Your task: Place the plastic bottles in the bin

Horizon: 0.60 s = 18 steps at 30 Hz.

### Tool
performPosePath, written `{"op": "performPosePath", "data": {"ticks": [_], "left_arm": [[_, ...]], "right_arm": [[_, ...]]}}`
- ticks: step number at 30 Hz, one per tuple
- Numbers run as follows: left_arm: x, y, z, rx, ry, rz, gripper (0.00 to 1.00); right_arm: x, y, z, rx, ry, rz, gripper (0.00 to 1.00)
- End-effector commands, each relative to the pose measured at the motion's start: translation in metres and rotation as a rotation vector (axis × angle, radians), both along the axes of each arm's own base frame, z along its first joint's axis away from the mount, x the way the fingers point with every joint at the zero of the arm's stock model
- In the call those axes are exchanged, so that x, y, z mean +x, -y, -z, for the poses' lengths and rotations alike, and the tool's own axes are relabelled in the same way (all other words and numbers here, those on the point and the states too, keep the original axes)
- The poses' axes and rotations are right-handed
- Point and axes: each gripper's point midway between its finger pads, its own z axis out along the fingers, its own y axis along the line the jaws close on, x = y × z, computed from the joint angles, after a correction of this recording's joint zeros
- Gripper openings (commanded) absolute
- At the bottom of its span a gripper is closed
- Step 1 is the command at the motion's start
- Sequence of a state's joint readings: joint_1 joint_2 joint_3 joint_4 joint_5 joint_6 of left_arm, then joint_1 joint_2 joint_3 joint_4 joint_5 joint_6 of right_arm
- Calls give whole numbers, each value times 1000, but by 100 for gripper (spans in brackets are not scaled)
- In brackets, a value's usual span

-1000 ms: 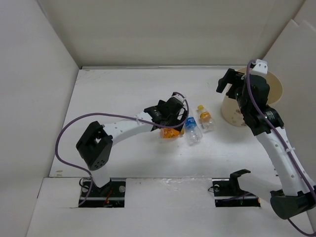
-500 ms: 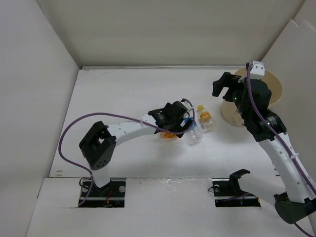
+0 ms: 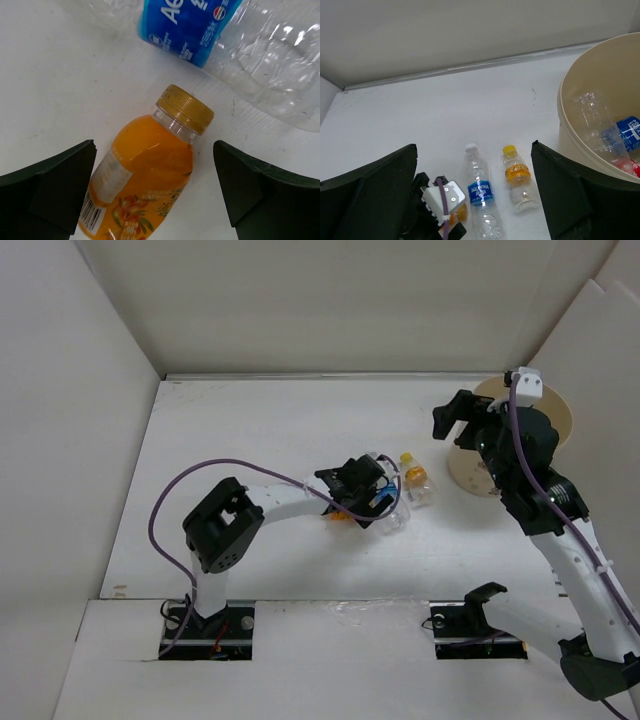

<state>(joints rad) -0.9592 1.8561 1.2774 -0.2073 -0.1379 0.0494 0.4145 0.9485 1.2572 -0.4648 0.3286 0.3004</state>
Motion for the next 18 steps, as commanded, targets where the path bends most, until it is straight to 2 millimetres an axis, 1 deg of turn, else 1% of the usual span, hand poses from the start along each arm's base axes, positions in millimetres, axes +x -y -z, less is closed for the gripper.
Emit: {"op": "performPosePath", "data": {"ticks": [1,3,4,5,6,7,8,9,10,11,12,13,14,15,16,17,18], "left_arm": [[0,3,14,35,-20,30,100],[0,2,23,53,-33,30,100],[-1,2,23,49,-37,23,100],[0,3,26,44,-40,16,100],[0,3,26,44,-40,15,99],[-1,0,32,57,-54,-11,95],[1,-2,32,66,-42,-22,95],[-4,-11,43,103,-72,-48,86],[-5,-11,45,111,-83,-55,76],[-2,-12,42,115,-73,-75,59],[-2,-16,48,134,-80,-91,44],[-4,-20,53,146,-92,-119,33],[-4,-25,54,163,-90,-136,23],[-4,-28,54,172,-86,-154,18],[-3,-31,54,182,-80,-175,17],[1,-39,49,194,-57,-228,10],[2,-42,44,194,-42,-250,2]], "right_arm": [[-10,1,-17,9,54,-13,99],[-13,3,-20,13,64,-13,99],[-15,4,-22,17,72,-12,99],[-16,4,-20,13,64,-13,99],[-15,6,-20,12,65,-3,99],[-18,7,-23,16,74,-3,99],[-18,7,-23,17,74,-3,99],[-18,7,-23,17,74,-3,99],[-18,7,-23,17,74,-3,99],[-19,5,-23,17,74,-12,99],[-21,6,-25,21,82,-12,99],[-23,4,-30,25,91,-21,99],[-23,4,-30,25,91,-22,99],[-23,3,-30,26,90,-31,99],[-24,0,-30,27,90,-40,99],[-24,0,-30,27,90,-40,99],[-21,-3,-26,15,81,-55,99]]}}
